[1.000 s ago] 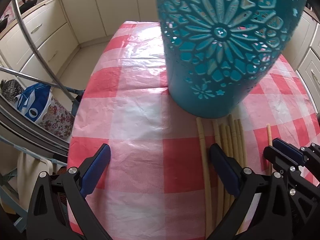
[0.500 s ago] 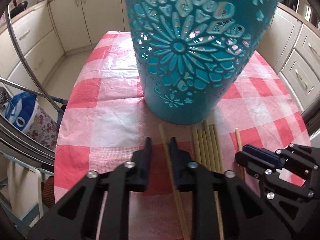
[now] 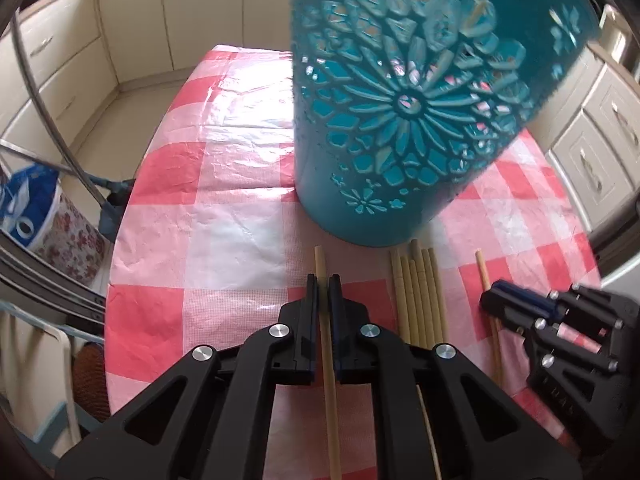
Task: Organize utensils
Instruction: 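Grasp a stick with the left tool while the right tool grasps another, then lift the stick with the left tool and drop it into the bin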
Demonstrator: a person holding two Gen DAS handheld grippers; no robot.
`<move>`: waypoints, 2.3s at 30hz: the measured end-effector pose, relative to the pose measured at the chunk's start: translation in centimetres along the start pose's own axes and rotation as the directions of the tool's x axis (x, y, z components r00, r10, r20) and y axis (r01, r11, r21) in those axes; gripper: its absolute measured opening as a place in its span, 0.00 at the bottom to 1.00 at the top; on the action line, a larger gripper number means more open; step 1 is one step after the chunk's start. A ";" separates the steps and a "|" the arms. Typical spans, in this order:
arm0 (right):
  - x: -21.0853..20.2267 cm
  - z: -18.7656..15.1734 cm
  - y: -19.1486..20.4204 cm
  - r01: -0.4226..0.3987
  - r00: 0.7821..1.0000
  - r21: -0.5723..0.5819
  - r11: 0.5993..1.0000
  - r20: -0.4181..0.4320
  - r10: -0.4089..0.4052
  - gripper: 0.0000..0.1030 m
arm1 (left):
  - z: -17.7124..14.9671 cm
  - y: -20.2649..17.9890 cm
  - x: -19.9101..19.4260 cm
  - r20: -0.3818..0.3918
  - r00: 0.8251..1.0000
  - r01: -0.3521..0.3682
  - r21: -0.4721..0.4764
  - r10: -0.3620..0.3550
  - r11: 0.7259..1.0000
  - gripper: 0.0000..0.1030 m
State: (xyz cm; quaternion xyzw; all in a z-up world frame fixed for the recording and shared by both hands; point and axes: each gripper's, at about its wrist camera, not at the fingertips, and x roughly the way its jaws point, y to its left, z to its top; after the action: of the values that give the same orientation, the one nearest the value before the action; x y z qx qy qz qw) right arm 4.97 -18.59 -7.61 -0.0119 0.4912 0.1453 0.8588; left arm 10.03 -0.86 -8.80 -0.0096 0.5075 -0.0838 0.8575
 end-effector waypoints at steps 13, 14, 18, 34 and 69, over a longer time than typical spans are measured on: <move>0.0 0.1 0.6 0.049 0.999 -0.048 0.998 -0.012 -0.050 0.06 | -0.3 -2.1 -1.2 0.034 0.999 -0.029 0.087 0.027 0.996 0.04; 0.1 0.1 0.9 0.066 0.998 -0.068 0.996 -0.007 -0.067 0.06 | -0.2 -2.3 -1.5 0.044 0.999 -0.036 0.094 0.032 0.995 0.04; 0.2 0.2 1.5 0.096 0.995 -0.095 0.991 0.003 -0.096 0.07 | -0.2 -2.0 -1.7 0.045 0.999 -0.033 0.094 0.028 0.995 0.04; 0.2 0.3 1.1 0.079 0.997 -0.070 0.994 0.010 -0.078 0.06 | 0.2 -3.0 -5.8 0.058 0.989 0.121 0.192 -0.135 0.974 0.04; 0.3 0.8 0.6 0.025 1.000 -0.062 0.998 0.004 -0.025 0.06 | 18.8 -2.4 -13.5 0.629 0.775 0.114 -0.037 -0.066 0.993 0.05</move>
State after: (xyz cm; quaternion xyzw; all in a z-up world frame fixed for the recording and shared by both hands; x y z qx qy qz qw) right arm 5.60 -17.78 -7.38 -0.0444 0.4849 0.1498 0.8605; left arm 19.77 -2.42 12.34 -0.0923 0.1953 -0.0983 0.9714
